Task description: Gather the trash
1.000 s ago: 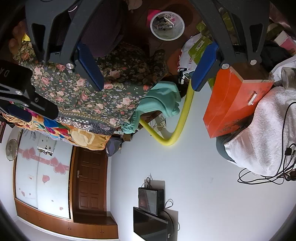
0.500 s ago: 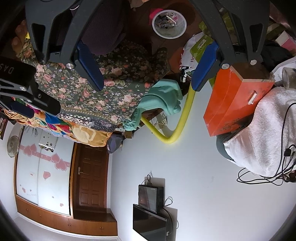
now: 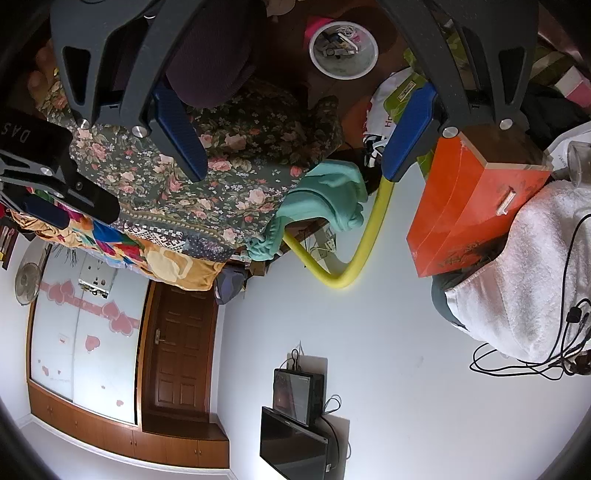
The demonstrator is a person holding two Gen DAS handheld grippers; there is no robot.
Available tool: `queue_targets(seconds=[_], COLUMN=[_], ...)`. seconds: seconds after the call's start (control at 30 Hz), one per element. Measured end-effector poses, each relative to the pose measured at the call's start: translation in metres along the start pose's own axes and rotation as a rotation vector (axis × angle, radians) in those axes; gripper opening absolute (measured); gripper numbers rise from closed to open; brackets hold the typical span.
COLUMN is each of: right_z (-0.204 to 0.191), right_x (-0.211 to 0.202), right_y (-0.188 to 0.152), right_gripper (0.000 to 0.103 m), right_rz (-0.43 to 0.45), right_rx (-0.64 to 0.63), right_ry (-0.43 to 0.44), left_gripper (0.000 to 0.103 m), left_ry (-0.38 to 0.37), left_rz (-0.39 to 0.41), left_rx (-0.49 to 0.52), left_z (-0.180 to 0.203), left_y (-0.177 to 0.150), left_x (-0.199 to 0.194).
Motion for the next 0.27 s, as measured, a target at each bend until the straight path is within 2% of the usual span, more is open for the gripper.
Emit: queue_targets(seconds=[0.27], right_z=[0.0066], right_x=[0.0032], right_y=[-0.0022], right_gripper=[0.103], right_rz=[-0.008], right_rx=[-0.001], right_ry=[0.014], left_gripper=[0.096], left_ry=[0.007], left_rz=[-0.007], left_rx=[0.0], left_z=[0.0023], left_y=[-0.001], left_x=[0.0003])
Point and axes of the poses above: each gripper's, at about its wrist camera, not at the fingertips, and x roughly the way its jaws point, z to its right, y to its top, the point moved 3 cm from there along x, roughly the way its jaws point, and after that the axes turned 15 degrees about -x, right-handed, at the moved point
